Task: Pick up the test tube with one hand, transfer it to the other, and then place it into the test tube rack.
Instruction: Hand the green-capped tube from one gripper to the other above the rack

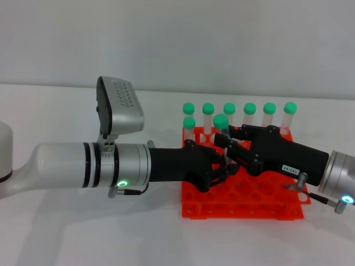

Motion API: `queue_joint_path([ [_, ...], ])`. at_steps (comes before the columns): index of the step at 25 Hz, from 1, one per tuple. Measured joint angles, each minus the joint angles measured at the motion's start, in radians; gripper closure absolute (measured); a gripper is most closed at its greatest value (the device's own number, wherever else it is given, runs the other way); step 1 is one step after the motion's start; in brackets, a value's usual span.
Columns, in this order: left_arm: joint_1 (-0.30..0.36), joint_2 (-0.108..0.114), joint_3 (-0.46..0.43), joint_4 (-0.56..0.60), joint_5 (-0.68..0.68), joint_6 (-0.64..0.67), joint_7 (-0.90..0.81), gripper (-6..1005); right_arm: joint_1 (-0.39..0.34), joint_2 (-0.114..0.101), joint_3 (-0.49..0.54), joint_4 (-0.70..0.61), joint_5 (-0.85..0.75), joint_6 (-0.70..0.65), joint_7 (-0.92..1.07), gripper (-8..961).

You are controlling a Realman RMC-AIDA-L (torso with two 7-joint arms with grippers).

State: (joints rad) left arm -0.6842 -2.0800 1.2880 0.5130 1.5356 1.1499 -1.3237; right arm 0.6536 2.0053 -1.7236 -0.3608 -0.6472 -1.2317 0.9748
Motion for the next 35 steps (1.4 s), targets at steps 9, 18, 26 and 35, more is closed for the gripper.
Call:
queue_joint_path([
  [9, 0.003, 0.001, 0.002, 0.000, -0.001, -0.005, 0.000, 803, -0.012, -0.002, 0.030, -0.014, 0.001, 0.003, -0.025, 724],
  [18, 0.010, 0.002, -0.005, -0.001, 0.000, -0.017, 0.000, 803, -0.011, -0.008, 0.041, -0.014, 0.001, 0.022, -0.025, 744],
  [26, 0.011, 0.002, -0.006, -0.001, -0.008, -0.034, 0.004, 803, -0.010, -0.022, 0.040, -0.014, 0.001, 0.026, -0.019, 743],
  [35, 0.013, -0.003, -0.005, -0.001, -0.030, -0.076, -0.024, 803, -0.009, -0.027, 0.041, -0.014, 0.003, 0.029, -0.005, 745],
])
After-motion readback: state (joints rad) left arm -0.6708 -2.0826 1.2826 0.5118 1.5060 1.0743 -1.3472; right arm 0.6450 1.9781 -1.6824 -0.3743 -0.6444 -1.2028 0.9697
